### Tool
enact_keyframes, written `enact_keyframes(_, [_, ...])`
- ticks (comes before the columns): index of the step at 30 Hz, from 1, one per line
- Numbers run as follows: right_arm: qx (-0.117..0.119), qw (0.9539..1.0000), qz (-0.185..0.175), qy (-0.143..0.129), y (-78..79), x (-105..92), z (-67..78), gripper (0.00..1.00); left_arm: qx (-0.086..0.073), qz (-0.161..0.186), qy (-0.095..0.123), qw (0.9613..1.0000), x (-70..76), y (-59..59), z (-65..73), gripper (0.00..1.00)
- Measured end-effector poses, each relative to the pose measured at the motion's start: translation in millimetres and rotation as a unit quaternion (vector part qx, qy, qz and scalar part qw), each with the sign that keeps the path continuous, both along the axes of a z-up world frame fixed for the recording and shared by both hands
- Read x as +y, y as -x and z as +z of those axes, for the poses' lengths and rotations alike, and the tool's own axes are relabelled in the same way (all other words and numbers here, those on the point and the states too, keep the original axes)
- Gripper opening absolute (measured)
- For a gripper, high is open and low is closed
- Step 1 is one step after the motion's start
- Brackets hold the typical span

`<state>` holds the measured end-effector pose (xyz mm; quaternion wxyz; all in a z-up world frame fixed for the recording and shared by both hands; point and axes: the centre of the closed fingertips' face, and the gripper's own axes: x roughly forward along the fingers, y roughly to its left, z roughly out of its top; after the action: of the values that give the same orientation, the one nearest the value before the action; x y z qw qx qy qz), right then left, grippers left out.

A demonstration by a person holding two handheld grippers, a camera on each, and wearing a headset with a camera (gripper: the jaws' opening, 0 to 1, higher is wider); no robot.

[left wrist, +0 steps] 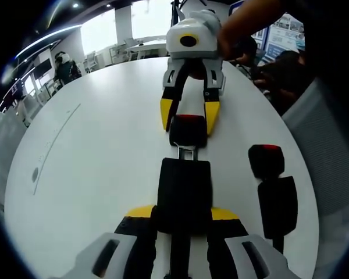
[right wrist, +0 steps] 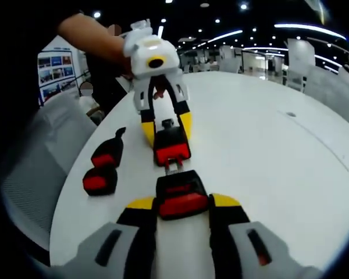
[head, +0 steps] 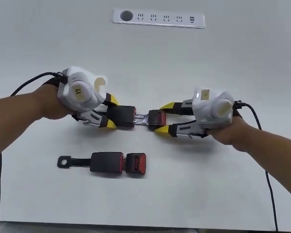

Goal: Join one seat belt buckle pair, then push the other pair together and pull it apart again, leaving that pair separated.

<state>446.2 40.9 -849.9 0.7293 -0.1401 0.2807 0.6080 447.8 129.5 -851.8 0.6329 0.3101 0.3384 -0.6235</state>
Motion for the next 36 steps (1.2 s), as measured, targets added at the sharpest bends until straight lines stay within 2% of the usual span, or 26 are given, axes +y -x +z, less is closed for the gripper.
enact_keyframes(4, [0.0, 1.0, -0.002, -0.001, -1.9, 9.1, -1.8, 0.35, -0.002, -0.001, -0.001, 1.0, -0.9, 0.1, 0.1, 0.34])
enact_keyframes(5, [-0.017, 0.9998, 0.007, 0.004, -5.5, 9.6, -2.0, 0.35, -0.003, -0.004, -0.003, 1.0, -1.3, 0.2, 0.1, 0.34])
enact_keyframes(7, [-0.001, 1.0, -0.002, 0.004, -4.2, 8.2, -1.5, 0.35, -0.002, -0.004, -0.004, 1.0, -1.4, 0.1, -0.2, 0.34])
enact_keyframes(12, [0.009, 0.9999, -0.01, 0.005, -4.8, 8.8, -2.4, 0.35, -0.002, -0.004, -0.003, 1.0, -1.6, -0.2, -0.6, 0.34])
enact_keyframes(22, [0.013, 0.9999, -0.007, 0.008, -0.9, 24.0, 1.3, 0.35, -0.002, -0.014, -0.01, 0.9999, -2.8, 0.7, -1.5, 0.33])
enact_keyframes(24, [0.011, 0.9998, -0.007, 0.015, -0.1, 30.6, 1.0, 0.34, -0.003, -0.018, -0.013, 0.9997, -2.7, 0.9, -1.8, 0.33])
enact_keyframes(29, [0.01, 0.9994, -0.008, 0.033, -3.0, 30.6, -2.0, 0.34, 0.0, -0.014, -0.014, 0.9998, -2.2, 1.0, -2.1, 0.33])
enact_keyframes(36, [0.007, 0.9987, -0.018, 0.047, -4.3, 29.9, -5.9, 0.34, -0.001, -0.017, -0.026, 0.9995, -2.5, 1.6, -2.1, 0.33])
